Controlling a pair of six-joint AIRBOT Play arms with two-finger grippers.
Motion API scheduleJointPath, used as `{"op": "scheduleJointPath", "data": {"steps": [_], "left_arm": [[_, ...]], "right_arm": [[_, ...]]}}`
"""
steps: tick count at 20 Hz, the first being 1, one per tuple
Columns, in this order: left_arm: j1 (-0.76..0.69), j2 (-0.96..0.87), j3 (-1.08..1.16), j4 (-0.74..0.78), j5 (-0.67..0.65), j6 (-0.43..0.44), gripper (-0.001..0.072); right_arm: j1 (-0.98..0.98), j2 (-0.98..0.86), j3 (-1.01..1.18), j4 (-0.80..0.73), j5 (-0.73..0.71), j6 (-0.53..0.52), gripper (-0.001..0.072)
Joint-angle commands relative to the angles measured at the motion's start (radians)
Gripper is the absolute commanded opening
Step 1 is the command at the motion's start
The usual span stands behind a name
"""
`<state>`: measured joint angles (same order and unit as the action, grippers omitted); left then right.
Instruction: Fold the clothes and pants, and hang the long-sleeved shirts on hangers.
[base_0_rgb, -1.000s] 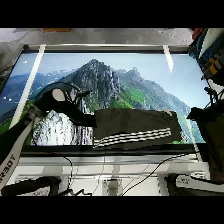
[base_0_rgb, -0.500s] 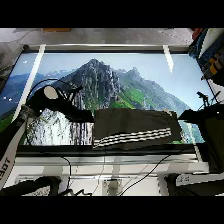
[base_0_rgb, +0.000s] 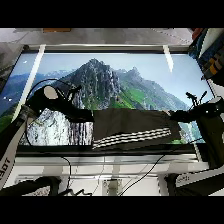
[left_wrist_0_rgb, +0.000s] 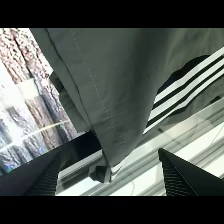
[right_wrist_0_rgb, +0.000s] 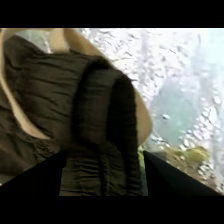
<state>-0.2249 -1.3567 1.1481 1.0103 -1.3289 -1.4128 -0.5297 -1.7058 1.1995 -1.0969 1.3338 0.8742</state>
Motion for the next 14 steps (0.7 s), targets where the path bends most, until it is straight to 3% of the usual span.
{"op": "scheduleJointPath", "data": {"steps": [1, 5, 9, 10, 11, 13, 14], "left_arm": [[0.001, 0.0, 0.001, 0.0, 0.001, -0.001, 0.0691], [0.002, 0.0, 0.001, 0.013, 0.001, -0.001, 0.0691], [0.002, 0.0, 0.001, 0.016, 0.029, -0.001, 0.0688], [0.003, 0.0, 0.001, 0.016, 0.047, 0.0, 0.0621], [0.003, 0.001, 0.001, 0.016, 0.064, 0.014, 0.0429], [0.005, 0.002, 0.002, 0.015, 0.072, 0.104, 0.0007], [0.007, 0.003, 0.002, 0.015, 0.075, 0.137, 0.0005]], "right_arm": [[0.007, -0.03, -0.004, 0.048, 0.107, 0.0, 0.0541], [0.044, -0.03, -0.061, 0.205, 0.155, 0.0, 0.0542], [0.177, -0.03, -0.126, 0.215, 0.129, -0.002, 0.0536], [0.217, -0.03, -0.125, 0.22, 0.116, -0.002, 0.045], [0.259, -0.029, -0.125, 0.242, 0.103, -0.002, 0.0323], [0.334, -0.029, -0.125, 0.314, 0.103, -0.002, 0.0188], [0.369, -0.029, -0.125, 0.352, 0.103, -0.005, 0.0106]]}}
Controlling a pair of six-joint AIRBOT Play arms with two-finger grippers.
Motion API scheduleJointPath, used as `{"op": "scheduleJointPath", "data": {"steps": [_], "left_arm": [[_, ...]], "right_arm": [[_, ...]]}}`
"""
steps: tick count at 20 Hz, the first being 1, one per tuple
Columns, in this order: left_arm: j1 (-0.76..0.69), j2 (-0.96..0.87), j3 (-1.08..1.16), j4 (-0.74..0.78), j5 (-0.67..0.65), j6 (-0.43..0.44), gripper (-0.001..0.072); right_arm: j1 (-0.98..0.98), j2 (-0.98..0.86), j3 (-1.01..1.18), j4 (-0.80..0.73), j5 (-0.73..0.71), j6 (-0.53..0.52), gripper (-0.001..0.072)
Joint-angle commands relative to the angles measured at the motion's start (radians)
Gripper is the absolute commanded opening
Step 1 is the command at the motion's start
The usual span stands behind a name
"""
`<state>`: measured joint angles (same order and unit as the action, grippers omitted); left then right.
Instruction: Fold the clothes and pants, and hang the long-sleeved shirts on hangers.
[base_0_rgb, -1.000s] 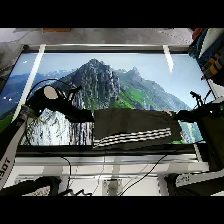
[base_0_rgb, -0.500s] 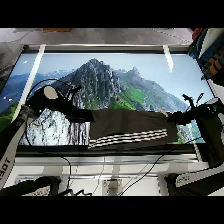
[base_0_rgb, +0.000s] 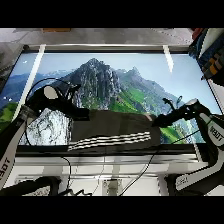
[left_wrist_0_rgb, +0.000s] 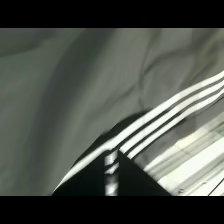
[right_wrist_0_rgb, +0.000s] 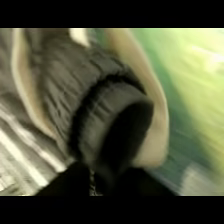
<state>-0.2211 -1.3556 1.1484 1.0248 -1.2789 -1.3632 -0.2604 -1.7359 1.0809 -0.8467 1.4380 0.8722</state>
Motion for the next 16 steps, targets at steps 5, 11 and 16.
{"op": "scheduleJointPath", "data": {"steps": [5, 11, 16], "left_arm": [[0.061, 0.012, 0.083, 0.04, 0.033, 0.108, 0.0004], [0.162, 0.183, 0.218, 0.057, 0.034, 0.117, 0.0005], [0.24, 0.386, 0.218, 0.103, 0.039, 0.127, 0.0005]], "right_arm": [[0.181, 0.005, 0.092, 0.174, -0.009, -0.008, 0.0029], [0.05, 0.092, 0.439, 0.12, -0.014, 0.236, 0.003], [-0.222, 0.229, 0.631, -0.002, -0.014, 0.507, 0.003]]}}
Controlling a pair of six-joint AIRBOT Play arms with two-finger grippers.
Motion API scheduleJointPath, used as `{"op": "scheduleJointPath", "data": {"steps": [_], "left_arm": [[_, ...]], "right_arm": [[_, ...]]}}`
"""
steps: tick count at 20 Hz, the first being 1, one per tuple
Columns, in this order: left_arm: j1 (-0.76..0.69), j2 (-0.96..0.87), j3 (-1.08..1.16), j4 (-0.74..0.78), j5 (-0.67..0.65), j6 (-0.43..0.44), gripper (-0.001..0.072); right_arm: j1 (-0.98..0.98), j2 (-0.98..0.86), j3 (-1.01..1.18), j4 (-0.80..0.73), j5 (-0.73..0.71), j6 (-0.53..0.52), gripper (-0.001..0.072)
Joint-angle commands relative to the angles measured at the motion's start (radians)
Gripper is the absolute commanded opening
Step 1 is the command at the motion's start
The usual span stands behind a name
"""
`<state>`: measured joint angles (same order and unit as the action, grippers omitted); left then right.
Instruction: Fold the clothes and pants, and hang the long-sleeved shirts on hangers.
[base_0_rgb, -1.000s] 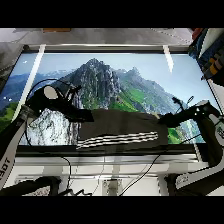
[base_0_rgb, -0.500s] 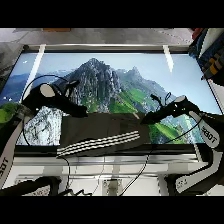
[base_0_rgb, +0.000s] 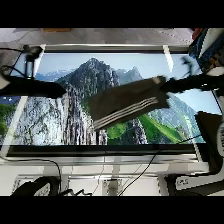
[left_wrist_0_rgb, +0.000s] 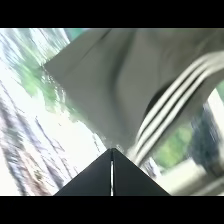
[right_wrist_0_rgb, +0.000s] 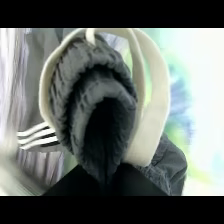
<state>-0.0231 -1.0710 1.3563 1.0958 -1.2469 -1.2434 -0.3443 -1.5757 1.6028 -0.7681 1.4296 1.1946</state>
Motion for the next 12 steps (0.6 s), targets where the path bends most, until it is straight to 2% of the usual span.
{"op": "scheduleJointPath", "data": {"steps": [1, 6, 10, 12], "left_arm": [[0.051, 0.129, 0.01, 0.05, 0.007, 0.006, 0.0005], [0.06, 0.196, 0.01, 0.147, 0.007, 0.006, 0.0005], [0.06, 0.188, 0.01, 0.153, 0.009, 0.006, 0.0005], [0.06, 0.183, 0.01, 0.153, 0.01, 0.006, 0.0005]], "right_arm": [[-0.207, 0.1, 0.133, -0.127, -0.006, 0.246, 0.003], [-0.534, 0.243, 0.152, -0.377, 0.049, 0.484, 0.003], [-0.755, 0.283, 0.152, -0.537, 0.264, 0.588, 0.003], [-0.83, 0.285, 0.152, -0.591, 0.359, 0.599, 0.003]]}}
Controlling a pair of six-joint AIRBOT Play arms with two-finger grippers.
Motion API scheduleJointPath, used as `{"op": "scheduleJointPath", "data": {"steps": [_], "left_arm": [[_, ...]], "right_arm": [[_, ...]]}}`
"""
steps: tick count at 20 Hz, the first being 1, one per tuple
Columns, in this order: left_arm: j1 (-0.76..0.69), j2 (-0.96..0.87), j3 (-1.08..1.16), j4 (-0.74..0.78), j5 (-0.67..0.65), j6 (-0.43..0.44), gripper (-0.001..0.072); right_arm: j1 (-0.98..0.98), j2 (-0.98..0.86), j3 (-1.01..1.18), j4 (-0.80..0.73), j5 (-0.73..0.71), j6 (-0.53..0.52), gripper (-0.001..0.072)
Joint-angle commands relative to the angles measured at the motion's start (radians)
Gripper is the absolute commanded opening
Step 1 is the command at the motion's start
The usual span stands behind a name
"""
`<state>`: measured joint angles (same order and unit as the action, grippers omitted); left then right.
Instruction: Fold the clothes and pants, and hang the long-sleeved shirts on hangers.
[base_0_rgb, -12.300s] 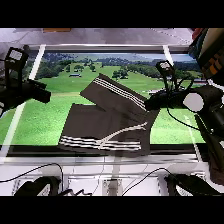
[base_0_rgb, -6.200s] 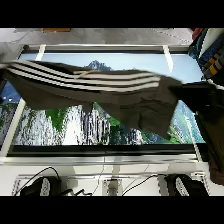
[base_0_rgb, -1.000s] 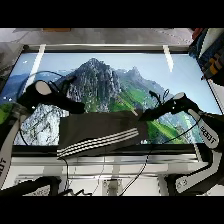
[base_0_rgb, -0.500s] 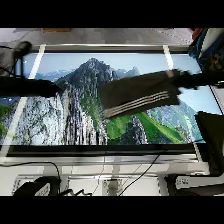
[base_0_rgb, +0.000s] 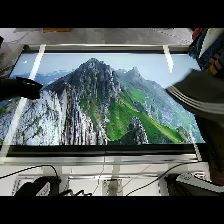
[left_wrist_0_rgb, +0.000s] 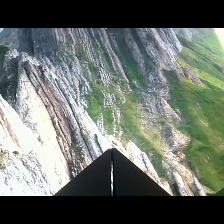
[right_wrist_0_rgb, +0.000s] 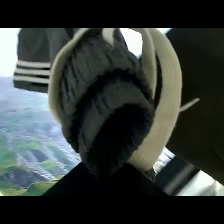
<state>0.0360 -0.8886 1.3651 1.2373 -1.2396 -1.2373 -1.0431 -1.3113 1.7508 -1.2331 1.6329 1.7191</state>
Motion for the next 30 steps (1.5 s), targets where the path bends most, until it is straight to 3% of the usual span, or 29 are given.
{"op": "scheduleJointPath", "data": {"steps": [1, 7, 10, 18, 19, 20, 21, 22, 27, 28, 30], "left_arm": [[0.001, -0.002, 0.001, 0.012, 0.002, 0.0, 0.0006], [0.001, -0.01, 0.001, 0.012, 0.002, 0.012, 0.0005], [0.001, -0.01, 0.001, 0.012, 0.002, 0.012, 0.0005], [0.001, -0.01, 0.001, 0.012, 0.006, 0.012, 0.0005], [0.001, -0.01, 0.001, 0.012, 0.009, 0.012, 0.0005], [0.001, -0.01, 0.001, 0.012, 0.013, 0.012, 0.0005], [0.001, -0.01, 0.001, 0.012, 0.015, 0.012, 0.0005], [0.001, -0.01, 0.001, 0.012, 0.016, 0.012, 0.0005], [0.001, -0.01, 0.001, 0.012, 0.025, 0.012, 0.0006], [0.001, -0.01, 0.001, 0.012, 0.025, 0.012, 0.0005], [0.001, -0.01, 0.001, 0.011, 0.025, 0.011, 0.0005]], "right_arm": [[-0.16, 0.021, 0.004, -0.151, 0.186, 0.074, 0.0031], [-0.204, 0.052, 0.004, -0.373, 0.206, 0.065, 0.003], [-0.204, 0.052, 0.004, -0.49, 0.206, 0.005, 0.003], [-0.204, 0.051, 0.003, -0.529, 0.203, 0.001, 0.0031], [-0.204, 0.051, 0.003, -0.529, 0.186, -0.001, 0.0075], [-0.204, 0.051, 0.004, -0.527, 0.158, -0.001, 0.0273], [-0.204, 0.051, 0.004, -0.519, 0.151, -0.001, 0.0541], [-0.204, 0.051, 0.004, -0.518, 0.152, -0.002, 0.0701], [-0.204, 0.051, 0.004, -0.517, 0.152, -0.002, 0.0673], [-0.204, 0.051, 0.004, -0.512, 0.146, -0.002, 0.063], [-0.203, 0.051, 0.003, -0.43, 0.12, -0.001, 0.0219]]}}
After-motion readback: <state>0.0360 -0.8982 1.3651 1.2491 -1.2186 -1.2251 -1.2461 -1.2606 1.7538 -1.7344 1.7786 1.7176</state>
